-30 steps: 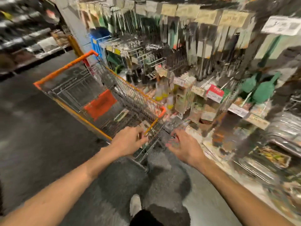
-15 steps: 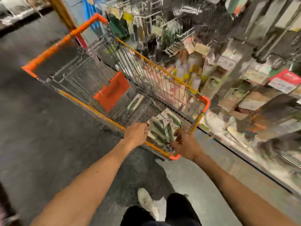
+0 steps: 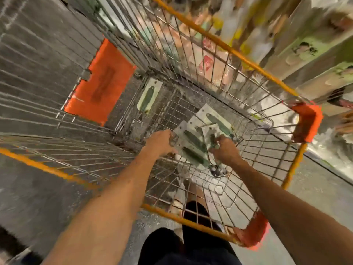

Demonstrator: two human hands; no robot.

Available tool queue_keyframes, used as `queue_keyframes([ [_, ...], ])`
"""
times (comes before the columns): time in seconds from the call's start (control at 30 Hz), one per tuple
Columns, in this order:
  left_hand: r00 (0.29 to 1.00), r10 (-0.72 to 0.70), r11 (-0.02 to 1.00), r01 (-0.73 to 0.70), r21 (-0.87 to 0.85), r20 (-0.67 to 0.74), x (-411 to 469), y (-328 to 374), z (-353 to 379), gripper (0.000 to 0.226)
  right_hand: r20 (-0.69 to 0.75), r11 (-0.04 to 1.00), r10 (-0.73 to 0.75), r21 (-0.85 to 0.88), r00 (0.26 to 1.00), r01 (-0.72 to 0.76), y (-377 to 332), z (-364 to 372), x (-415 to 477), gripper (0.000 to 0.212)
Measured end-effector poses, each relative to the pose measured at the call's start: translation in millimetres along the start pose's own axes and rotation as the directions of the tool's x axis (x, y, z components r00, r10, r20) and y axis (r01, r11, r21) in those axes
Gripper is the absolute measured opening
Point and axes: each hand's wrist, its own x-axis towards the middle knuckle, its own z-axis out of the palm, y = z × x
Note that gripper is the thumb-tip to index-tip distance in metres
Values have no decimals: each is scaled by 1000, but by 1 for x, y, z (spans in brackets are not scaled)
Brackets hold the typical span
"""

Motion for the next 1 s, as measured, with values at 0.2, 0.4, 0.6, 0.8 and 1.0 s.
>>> queue_keyframes([
  [0.2, 993, -48, 992, 60, -115, 105, 85, -2, 28, 113, -28, 989, 148, -8, 989, -148, 6, 33, 62, 77],
  [0.4, 994, -71, 992, 79, -97, 79, 122, -2, 63, 138, -171, 981, 189, -7, 967, -193, 13, 56, 81, 100],
  [0.6, 999, -51, 985, 48, -169, -13, 119, 3, 72, 120, -184, 978, 185, -65, 965, -200, 23, 55, 88, 82],
  [0.8, 987, -148, 880, 101, -463, -66, 113, -2, 70, 75, -62, 987, 154, -39, 986, -156, 27, 52, 95, 81],
  [1.0, 987, -139, 804, 159, -572, 80, 102, -3, 71, 55, 47, 994, 88, -72, 995, -84, 24, 54, 83, 67],
])
